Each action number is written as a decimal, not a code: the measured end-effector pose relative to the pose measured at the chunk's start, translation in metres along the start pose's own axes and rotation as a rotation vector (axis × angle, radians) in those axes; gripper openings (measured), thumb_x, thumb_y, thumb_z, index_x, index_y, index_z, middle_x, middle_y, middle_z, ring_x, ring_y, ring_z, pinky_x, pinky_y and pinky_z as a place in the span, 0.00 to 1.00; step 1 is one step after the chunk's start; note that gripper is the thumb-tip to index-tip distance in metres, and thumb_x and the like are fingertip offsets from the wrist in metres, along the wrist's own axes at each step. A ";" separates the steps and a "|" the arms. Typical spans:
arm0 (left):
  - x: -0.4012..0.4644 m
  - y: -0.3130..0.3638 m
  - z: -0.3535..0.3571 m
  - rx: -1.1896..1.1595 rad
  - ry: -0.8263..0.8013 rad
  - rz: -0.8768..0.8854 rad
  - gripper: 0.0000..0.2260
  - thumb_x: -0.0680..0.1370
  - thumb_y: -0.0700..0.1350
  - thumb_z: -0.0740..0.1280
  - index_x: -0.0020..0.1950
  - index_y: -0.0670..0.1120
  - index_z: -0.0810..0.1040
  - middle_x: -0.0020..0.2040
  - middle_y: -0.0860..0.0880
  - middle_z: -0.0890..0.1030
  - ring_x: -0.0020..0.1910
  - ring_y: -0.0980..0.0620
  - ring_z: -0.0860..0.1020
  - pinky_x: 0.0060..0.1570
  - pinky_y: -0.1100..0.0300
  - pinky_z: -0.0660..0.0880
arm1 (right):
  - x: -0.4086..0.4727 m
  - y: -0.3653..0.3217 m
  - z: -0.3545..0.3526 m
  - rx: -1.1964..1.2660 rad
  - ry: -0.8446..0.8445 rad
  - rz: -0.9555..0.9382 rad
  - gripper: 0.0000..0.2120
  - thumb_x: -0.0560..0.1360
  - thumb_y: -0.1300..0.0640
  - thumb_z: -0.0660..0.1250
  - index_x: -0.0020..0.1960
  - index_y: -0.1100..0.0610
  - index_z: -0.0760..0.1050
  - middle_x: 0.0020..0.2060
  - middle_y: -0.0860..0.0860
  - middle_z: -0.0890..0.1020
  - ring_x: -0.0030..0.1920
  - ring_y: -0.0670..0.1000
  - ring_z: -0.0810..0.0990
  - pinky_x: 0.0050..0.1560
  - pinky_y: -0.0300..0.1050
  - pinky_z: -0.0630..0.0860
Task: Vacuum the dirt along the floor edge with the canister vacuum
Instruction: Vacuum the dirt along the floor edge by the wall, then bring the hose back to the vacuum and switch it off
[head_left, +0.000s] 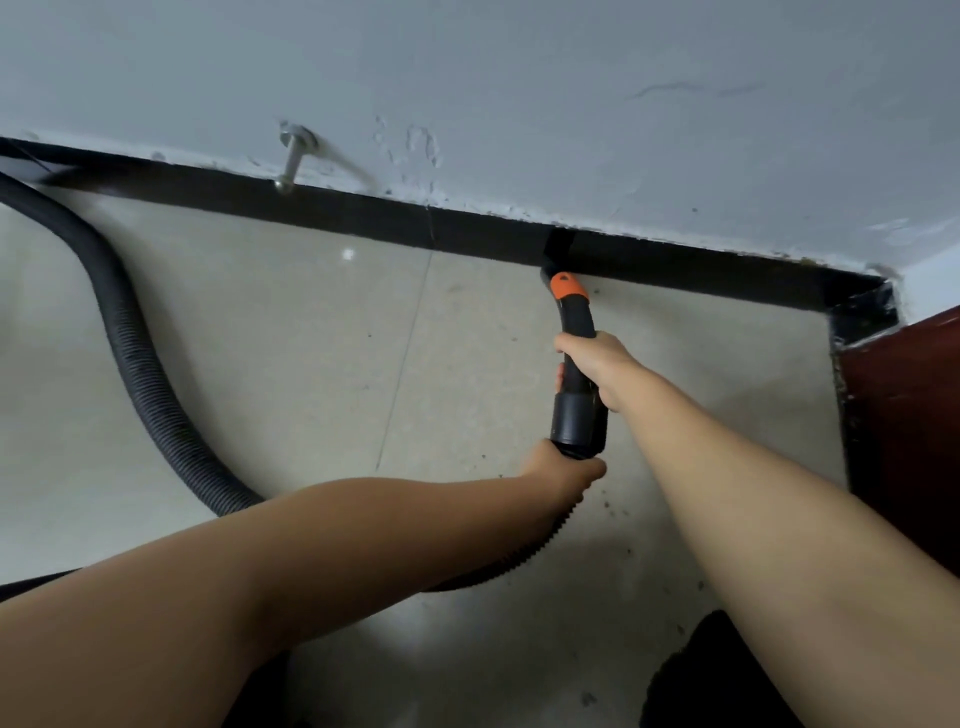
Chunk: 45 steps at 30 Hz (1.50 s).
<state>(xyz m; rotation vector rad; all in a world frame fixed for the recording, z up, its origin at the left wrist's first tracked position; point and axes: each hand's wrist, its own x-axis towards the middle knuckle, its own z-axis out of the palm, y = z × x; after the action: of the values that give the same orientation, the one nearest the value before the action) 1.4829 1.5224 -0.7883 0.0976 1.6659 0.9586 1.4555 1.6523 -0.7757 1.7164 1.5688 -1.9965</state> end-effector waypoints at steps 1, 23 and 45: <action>0.000 0.000 -0.008 -0.017 0.013 -0.008 0.07 0.74 0.39 0.67 0.44 0.46 0.69 0.35 0.47 0.73 0.31 0.51 0.71 0.35 0.60 0.71 | 0.001 -0.003 0.011 -0.024 -0.022 -0.008 0.05 0.75 0.64 0.64 0.46 0.59 0.67 0.30 0.56 0.74 0.25 0.52 0.72 0.26 0.40 0.74; -0.144 0.085 -0.079 -0.185 0.029 -0.161 0.11 0.72 0.45 0.70 0.52 0.45 0.73 0.42 0.46 0.79 0.38 0.49 0.77 0.39 0.59 0.75 | -0.115 -0.108 0.079 -0.324 -0.112 0.055 0.05 0.73 0.64 0.64 0.46 0.59 0.68 0.26 0.56 0.73 0.21 0.52 0.72 0.28 0.43 0.74; -0.581 0.320 -0.269 -0.239 0.857 0.332 0.14 0.71 0.46 0.72 0.53 0.50 0.72 0.46 0.53 0.79 0.45 0.52 0.79 0.47 0.53 0.77 | -0.606 -0.444 0.229 -0.181 -0.550 -0.630 0.07 0.74 0.64 0.65 0.47 0.56 0.69 0.27 0.53 0.74 0.22 0.51 0.72 0.27 0.42 0.76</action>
<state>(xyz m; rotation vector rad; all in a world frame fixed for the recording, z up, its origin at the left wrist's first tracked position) 1.3241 1.2851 -0.1316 -0.2411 2.3318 1.5865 1.2463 1.3832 -0.0680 0.5448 2.1178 -2.1956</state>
